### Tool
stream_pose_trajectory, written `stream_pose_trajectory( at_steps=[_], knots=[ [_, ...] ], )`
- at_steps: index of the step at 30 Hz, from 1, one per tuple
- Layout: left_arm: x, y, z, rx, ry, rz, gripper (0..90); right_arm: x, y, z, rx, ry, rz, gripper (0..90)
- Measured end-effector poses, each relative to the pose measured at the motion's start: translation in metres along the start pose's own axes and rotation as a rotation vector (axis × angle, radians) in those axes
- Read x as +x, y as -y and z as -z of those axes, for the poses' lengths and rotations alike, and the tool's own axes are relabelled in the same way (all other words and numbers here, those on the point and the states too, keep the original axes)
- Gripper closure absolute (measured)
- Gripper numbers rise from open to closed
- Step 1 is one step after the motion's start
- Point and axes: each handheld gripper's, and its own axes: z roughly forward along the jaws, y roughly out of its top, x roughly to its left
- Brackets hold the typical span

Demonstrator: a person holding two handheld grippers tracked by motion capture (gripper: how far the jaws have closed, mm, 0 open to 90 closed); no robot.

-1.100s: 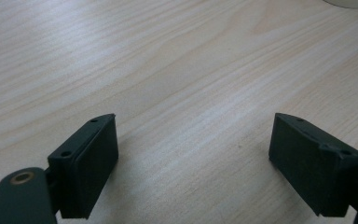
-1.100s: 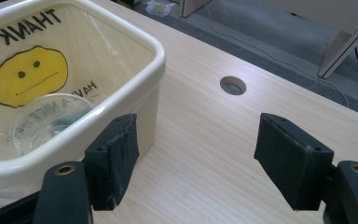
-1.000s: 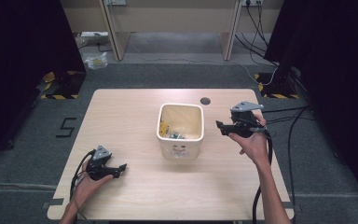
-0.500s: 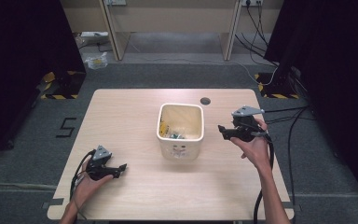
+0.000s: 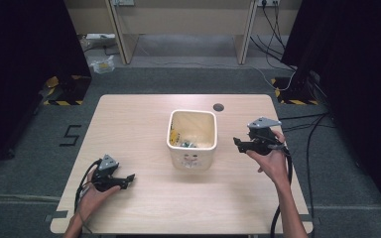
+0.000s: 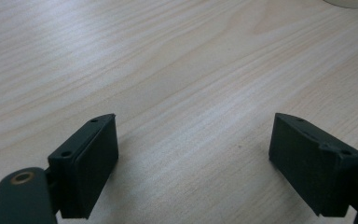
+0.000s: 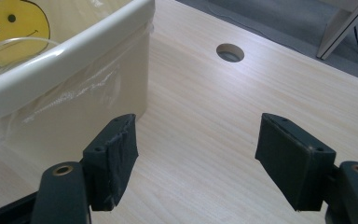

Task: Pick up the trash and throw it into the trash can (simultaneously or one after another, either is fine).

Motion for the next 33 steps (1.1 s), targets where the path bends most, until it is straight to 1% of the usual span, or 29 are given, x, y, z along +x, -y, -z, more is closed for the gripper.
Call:
stream_pose_trajectory(
  at_steps=[4, 8, 9, 11, 16, 17, 21, 25, 28, 29, 33],
  knots=[
    [0.000, 0.000, 0.000, 0.000, 0.000, 0.000, 14.7, 0.001, 0.003, -0.001, 0.003, 0.003, -0.003, 27.6],
    [0.000, 0.000, 0.000, 0.000, 0.000, 0.000, 14.7, 0.003, 0.006, -0.002, 0.010, 0.012, 0.003, 26.8],
    [0.000, 0.000, 0.000, 0.000, 0.000, 0.000, 14.7, 0.005, 0.006, -0.002, 0.020, 0.023, 0.015, 26.5],
    [0.000, 0.000, 0.000, 0.000, 0.000, 0.000, 14.7, 0.007, 0.006, -0.002, 0.021, 0.028, 0.024, 26.2],
    [0.000, 0.000, 0.000, 0.000, 0.000, 0.000, 14.7, 0.011, 0.007, -0.003, 0.015, 0.019, 0.031, 26.0],
    [0.000, 0.000, 0.000, 0.000, 0.000, -0.001, 14.7, 0.013, 0.010, -0.005, 0.023, 0.017, 0.033, 26.0],
    [0.000, 0.000, 0.000, 0.000, 0.000, 0.000, 14.7, 0.013, 0.014, -0.006, 0.029, 0.014, 0.032, 25.6],
    [0.000, 0.000, 0.000, 0.000, 0.000, 0.000, 14.7, 0.012, 0.017, -0.006, 0.039, 0.023, 0.028, 24.3],
    [0.000, 0.000, 0.000, 0.000, -0.001, 0.000, 14.7, 0.013, 0.018, -0.004, 0.035, 0.025, 0.026, 24.3],
    [0.000, 0.000, 0.000, 0.000, 0.000, 0.000, 14.7, 0.014, 0.019, -0.004, 0.027, 0.017, 0.027, 24.3],
    [0.000, 0.000, 0.000, 0.000, 0.000, 0.000, 14.7, 0.018, 0.024, -0.006, 0.025, 0.006, 0.025, 24.3]
  ],
)
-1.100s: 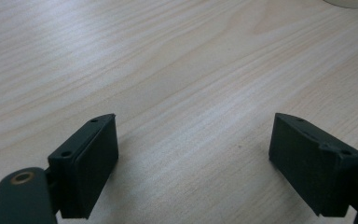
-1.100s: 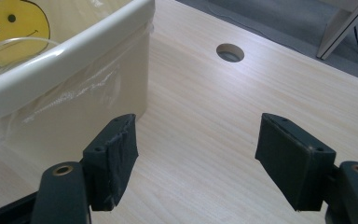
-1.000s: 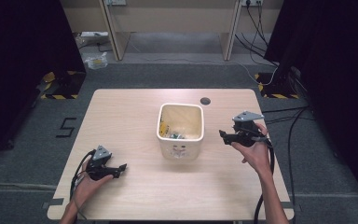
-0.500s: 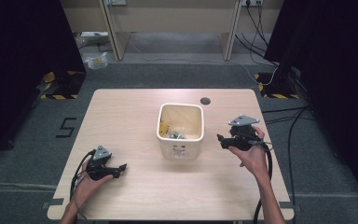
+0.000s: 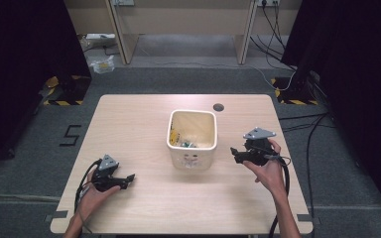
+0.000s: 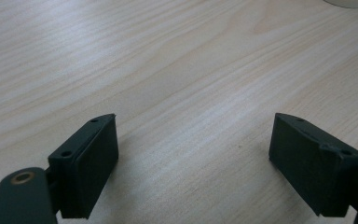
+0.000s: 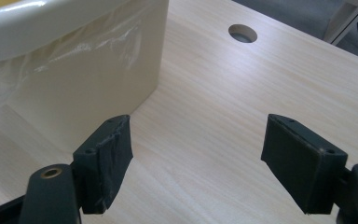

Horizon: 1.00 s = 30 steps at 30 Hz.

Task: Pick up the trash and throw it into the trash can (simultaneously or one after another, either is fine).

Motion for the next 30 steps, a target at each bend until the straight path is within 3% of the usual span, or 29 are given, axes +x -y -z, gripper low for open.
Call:
stream_pose_trajectory(
  at_steps=[11, 30],
  knots=[
    [0.000, 0.000, 0.000, 0.000, 0.000, 0.001, 14.7, 0.007, 0.011, -0.004, -0.020, -0.018, -0.015, 24.3],
    [0.000, 0.000, 0.000, -0.001, 0.000, 0.001, 14.7, 0.010, 0.031, -0.012, 0.020, -0.043, -0.033, 24.3]
  ],
)
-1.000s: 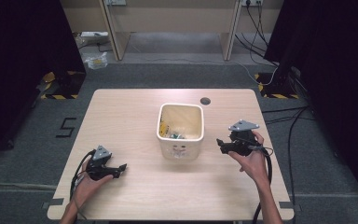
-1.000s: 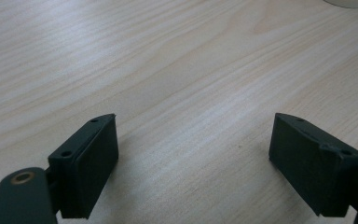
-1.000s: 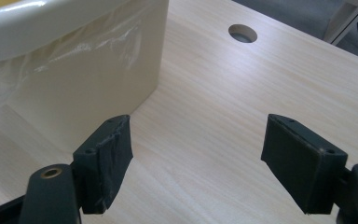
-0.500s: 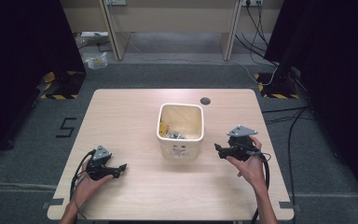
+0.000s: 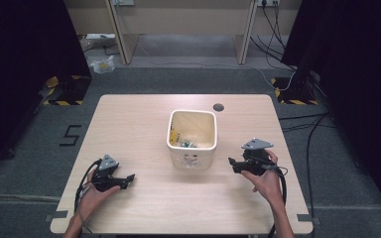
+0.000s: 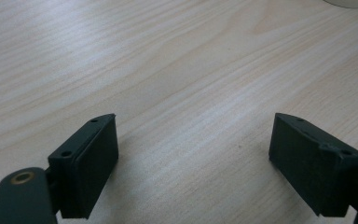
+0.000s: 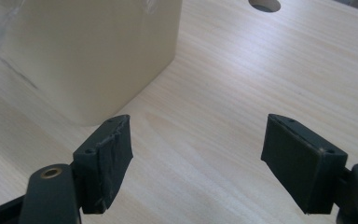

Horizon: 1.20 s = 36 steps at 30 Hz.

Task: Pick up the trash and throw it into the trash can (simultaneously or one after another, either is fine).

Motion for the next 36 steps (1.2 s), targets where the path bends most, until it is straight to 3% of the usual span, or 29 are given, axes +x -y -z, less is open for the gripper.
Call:
stream_pose_trajectory(
  at_steps=[7, 22, 26, 36],
  knots=[
    [0.000, 0.000, 0.000, 0.000, -0.001, -0.001, 14.7, 0.001, 0.008, -0.002, 0.012, -0.007, -0.019, 24.3],
    [0.000, 0.000, 0.000, -0.001, -0.003, -0.003, 14.8, 0.014, 0.023, -0.014, 0.052, -0.026, 0.001, 24.0],
    [-0.001, 0.001, 0.001, -0.002, -0.003, 0.000, 14.7, 0.015, 0.029, -0.015, 0.067, -0.023, -0.014, 23.3],
    [-0.001, 0.001, 0.001, -0.001, -0.003, 0.001, 14.7, 0.015, 0.044, -0.010, 0.043, -0.024, -0.017, 16.9]
  ],
)
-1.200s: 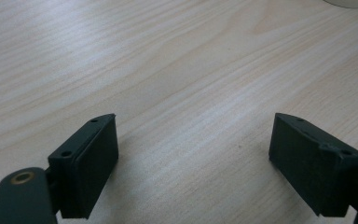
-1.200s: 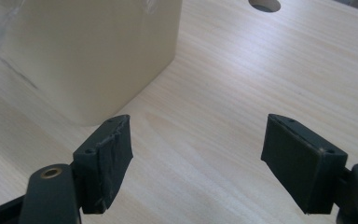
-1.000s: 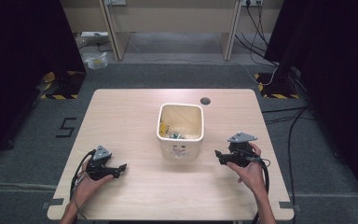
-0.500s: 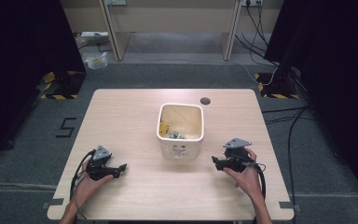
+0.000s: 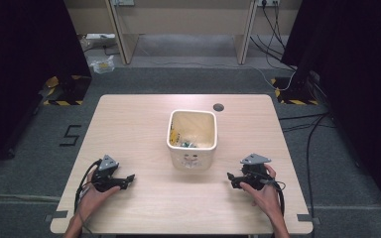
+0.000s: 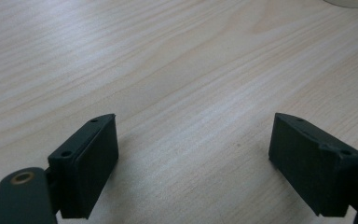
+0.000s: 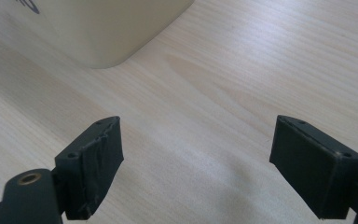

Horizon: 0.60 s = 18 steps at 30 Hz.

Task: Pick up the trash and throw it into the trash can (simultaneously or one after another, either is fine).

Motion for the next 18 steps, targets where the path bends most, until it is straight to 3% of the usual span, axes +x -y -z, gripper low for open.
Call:
stream_pose_trajectory(
  at_steps=[18],
  knots=[
    [0.000, 0.000, 0.000, 0.000, 0.000, 0.000, 14.7, 0.003, 0.018, 0.015, -0.024, 0.007, -0.026, 16.7]
  ],
)
